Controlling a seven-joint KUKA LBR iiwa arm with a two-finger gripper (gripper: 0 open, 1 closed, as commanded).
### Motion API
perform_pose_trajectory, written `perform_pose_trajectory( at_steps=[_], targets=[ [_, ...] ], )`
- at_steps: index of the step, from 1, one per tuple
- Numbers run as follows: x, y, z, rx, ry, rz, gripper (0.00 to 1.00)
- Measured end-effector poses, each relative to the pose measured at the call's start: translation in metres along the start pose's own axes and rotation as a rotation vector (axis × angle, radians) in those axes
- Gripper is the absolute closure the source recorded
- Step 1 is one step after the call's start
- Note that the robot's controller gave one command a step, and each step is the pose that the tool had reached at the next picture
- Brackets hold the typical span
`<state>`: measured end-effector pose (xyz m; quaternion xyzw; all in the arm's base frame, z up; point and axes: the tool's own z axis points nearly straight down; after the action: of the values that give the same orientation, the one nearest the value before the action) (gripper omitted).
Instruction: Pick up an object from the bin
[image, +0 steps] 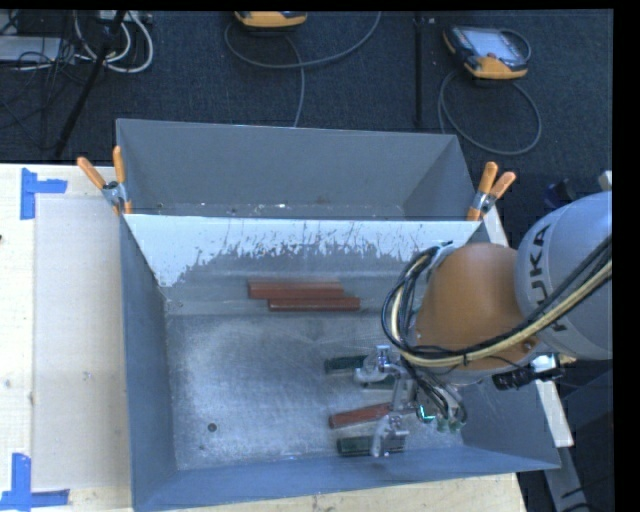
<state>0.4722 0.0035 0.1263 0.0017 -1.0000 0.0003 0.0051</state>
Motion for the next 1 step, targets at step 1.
perform_pose_trajectory(
  at_steps=[1],
  targets=[
    [-0.0019,0.0000,-0.0035,0.000,-0.007,0.000,0.00]
  ],
)
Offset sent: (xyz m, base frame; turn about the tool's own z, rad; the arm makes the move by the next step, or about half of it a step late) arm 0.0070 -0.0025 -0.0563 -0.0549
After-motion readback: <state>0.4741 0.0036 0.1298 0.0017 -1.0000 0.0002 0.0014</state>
